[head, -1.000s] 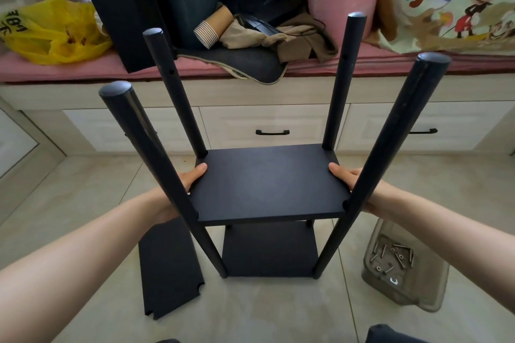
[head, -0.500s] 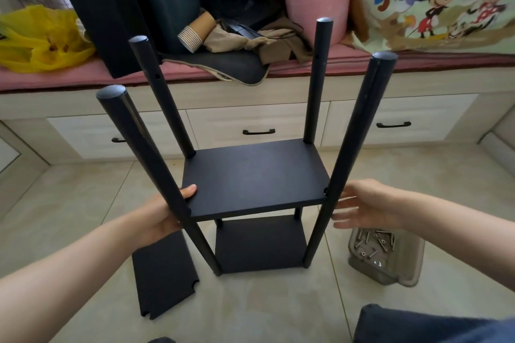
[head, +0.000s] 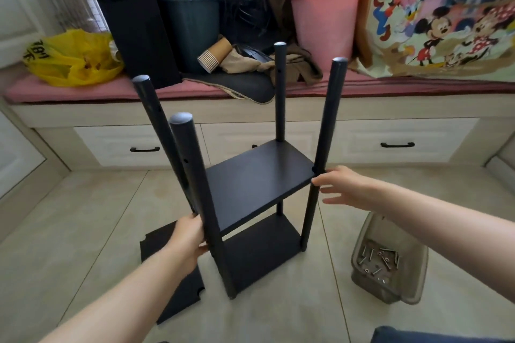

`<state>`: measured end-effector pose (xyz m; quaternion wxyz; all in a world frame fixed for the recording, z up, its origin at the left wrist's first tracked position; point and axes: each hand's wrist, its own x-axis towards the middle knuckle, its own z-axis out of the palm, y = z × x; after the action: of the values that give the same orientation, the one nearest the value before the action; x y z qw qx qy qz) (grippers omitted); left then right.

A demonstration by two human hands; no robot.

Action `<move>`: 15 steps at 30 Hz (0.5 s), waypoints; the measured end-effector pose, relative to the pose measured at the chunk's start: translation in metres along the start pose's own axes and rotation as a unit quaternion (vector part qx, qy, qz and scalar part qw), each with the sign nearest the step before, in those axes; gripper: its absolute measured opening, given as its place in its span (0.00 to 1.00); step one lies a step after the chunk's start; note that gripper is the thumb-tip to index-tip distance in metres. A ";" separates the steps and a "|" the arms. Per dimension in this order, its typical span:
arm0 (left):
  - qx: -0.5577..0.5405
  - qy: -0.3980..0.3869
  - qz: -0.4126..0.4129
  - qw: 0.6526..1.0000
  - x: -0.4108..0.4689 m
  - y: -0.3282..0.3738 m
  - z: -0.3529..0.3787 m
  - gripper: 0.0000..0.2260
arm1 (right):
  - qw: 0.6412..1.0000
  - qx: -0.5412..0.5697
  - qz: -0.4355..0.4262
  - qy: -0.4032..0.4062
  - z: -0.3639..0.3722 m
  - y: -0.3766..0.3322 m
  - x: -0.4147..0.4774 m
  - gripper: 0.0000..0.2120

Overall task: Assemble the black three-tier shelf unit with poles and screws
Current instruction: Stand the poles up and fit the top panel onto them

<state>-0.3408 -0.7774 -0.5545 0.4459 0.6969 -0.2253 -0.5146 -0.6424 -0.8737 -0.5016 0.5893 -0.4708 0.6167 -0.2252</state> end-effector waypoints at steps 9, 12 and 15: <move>-0.132 0.023 -0.031 0.991 -0.025 -0.017 0.028 0.09 | 0.996 0.016 -0.026 -0.088 0.034 -0.006 -0.032 0.40; -0.157 -0.007 -0.036 0.987 -0.036 -0.021 0.039 0.11 | 0.984 -0.040 -0.093 -0.147 0.046 -0.013 -0.061 0.31; -0.181 -0.036 -0.044 0.982 -0.049 -0.026 0.058 0.10 | 0.966 -0.109 -0.178 -0.150 0.059 -0.025 -0.088 0.25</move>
<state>-0.4159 -0.7488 -0.5556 0.5334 0.5944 -0.1136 -0.5909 -0.5907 -0.7941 -0.4472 0.5709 -0.6629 0.4477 -0.1849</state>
